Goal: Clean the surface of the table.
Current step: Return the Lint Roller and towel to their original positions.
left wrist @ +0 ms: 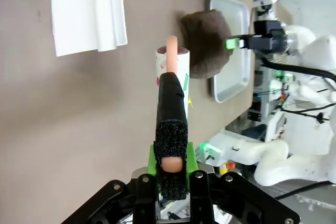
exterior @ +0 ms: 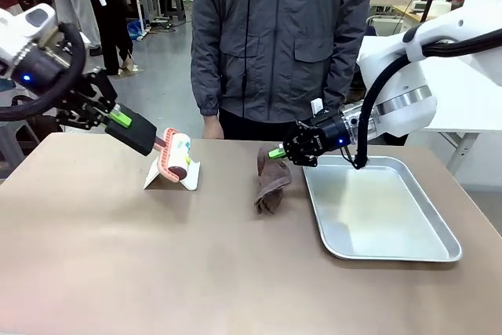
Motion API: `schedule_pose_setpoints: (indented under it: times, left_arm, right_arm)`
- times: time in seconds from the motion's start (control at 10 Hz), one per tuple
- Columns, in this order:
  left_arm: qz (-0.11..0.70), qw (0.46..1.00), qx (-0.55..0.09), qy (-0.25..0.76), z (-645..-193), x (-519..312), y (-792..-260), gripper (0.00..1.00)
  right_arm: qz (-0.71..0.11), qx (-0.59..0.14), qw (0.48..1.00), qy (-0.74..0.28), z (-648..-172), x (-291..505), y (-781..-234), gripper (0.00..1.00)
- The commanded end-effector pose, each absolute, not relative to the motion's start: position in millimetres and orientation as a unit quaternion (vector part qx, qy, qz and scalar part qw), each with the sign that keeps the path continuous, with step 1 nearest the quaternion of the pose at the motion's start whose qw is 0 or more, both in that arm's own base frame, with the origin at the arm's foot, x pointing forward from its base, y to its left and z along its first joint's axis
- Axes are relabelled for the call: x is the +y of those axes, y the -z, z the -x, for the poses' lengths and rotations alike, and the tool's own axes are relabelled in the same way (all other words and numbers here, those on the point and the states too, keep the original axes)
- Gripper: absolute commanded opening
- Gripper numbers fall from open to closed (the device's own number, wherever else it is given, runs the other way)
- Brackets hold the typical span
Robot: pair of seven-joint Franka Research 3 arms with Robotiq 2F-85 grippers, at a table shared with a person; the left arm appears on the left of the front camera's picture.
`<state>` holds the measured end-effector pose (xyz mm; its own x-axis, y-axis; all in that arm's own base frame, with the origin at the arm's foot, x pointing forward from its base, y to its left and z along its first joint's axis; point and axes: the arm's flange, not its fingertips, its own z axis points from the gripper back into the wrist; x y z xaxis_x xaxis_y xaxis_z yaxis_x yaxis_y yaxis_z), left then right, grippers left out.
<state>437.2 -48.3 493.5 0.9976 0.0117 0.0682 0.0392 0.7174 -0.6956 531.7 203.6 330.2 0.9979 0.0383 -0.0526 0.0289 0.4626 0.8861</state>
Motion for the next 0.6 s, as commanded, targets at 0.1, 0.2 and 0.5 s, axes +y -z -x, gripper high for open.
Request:
schedule_pose_setpoints:
  times: [0.1,0.2,0.5]
  left_arm:
    - [0.333,0.942,-0.040,0.005,-463,-75,-492,0.22]
    - [0.331,0.943,-0.027,0.004,-473,-84,-486,0.22]
    - [0.339,0.940,-0.029,0.021,-470,-87,-480,0.22]
  right_arm:
    - [-0.469,0.045,0.882,-0.001,-533,202,-337,0.07]
    - [-0.471,0.046,0.881,0.003,-534,195,-336,0.07]
    - [-0.495,0.035,0.868,0.001,-533,199,-329,0.07]
